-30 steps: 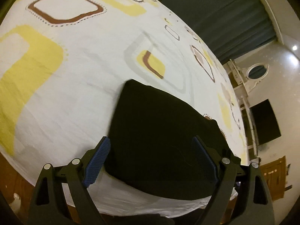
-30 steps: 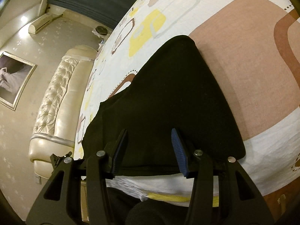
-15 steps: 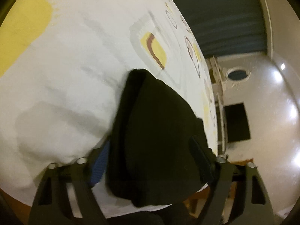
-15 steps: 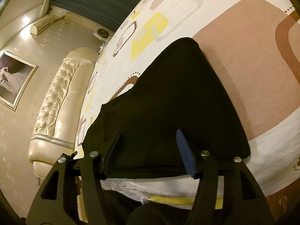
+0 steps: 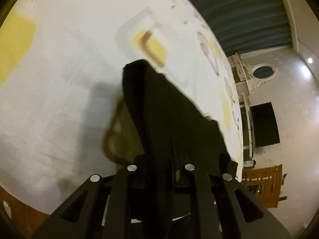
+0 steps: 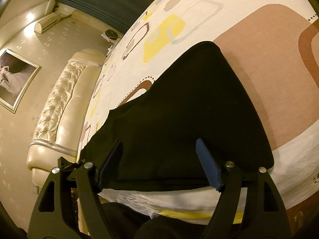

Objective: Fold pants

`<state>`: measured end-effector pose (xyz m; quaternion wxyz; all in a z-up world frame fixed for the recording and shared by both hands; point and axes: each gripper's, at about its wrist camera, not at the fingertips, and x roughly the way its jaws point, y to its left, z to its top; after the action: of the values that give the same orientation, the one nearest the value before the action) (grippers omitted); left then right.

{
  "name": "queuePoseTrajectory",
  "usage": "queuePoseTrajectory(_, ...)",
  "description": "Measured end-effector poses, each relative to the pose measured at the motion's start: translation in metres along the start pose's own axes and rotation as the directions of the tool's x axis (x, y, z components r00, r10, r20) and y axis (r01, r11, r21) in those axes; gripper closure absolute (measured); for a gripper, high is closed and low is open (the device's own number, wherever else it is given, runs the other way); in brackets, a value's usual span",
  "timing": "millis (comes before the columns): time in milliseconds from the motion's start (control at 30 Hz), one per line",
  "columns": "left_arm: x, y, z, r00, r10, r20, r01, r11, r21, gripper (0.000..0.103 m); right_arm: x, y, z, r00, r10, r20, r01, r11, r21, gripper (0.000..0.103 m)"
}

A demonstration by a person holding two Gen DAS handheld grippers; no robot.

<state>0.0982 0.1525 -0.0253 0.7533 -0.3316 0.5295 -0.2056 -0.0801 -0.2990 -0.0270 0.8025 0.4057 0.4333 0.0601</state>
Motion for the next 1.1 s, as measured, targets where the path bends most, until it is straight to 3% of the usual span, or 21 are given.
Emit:
queuePoseTrajectory(233, -0.019, -0.100, -0.005, 0.999, 0.043, 0.032, -0.048, 0.988, 0.146, 0.089, 0.001, 0.003, 0.001, 1.000, 0.006, -0.003, -0.006, 1.000, -0.008, 0.020)
queuePoseTrajectory(467, -0.006, -0.201, -0.029, 0.999, 0.041, 0.021, -0.046, 0.948, 0.316, 0.089, 0.000, 0.001, 0.000, 1.000, 0.018, -0.002, -0.018, 1.000, -0.002, 0.020)
queuePoseTrajectory(567, 0.017, -0.247, -0.050, 0.998, 0.051, 0.022, -0.056, 0.913, 0.404, 0.089, 0.000, 0.000, 0.000, 1.000, 0.022, -0.002, -0.022, 1.000, 0.002, 0.020)
queuePoseTrajectory(733, 0.071, -0.286, -0.084, 0.998, 0.055, -0.035, -0.032, 0.874, 0.484, 0.089, 0.001, 0.000, -0.001, 1.000, 0.023, 0.001, -0.023, 1.000, -0.002, 0.020)
queuePoseTrajectory(900, 0.139, -0.317, -0.128, 0.989, 0.143, -0.039, -0.093, 0.802, 0.590, 0.089, 0.000, 0.000, -0.003, 1.000, 0.025, 0.005, -0.025, 1.000, -0.003, 0.020)
queuePoseTrajectory(1100, 0.202, -0.320, -0.168, 0.966, 0.257, -0.017, -0.182, 0.731, 0.658, 0.089, -0.001, -0.001, -0.003, 0.999, 0.036, 0.006, -0.036, 0.999, 0.005, 0.020)
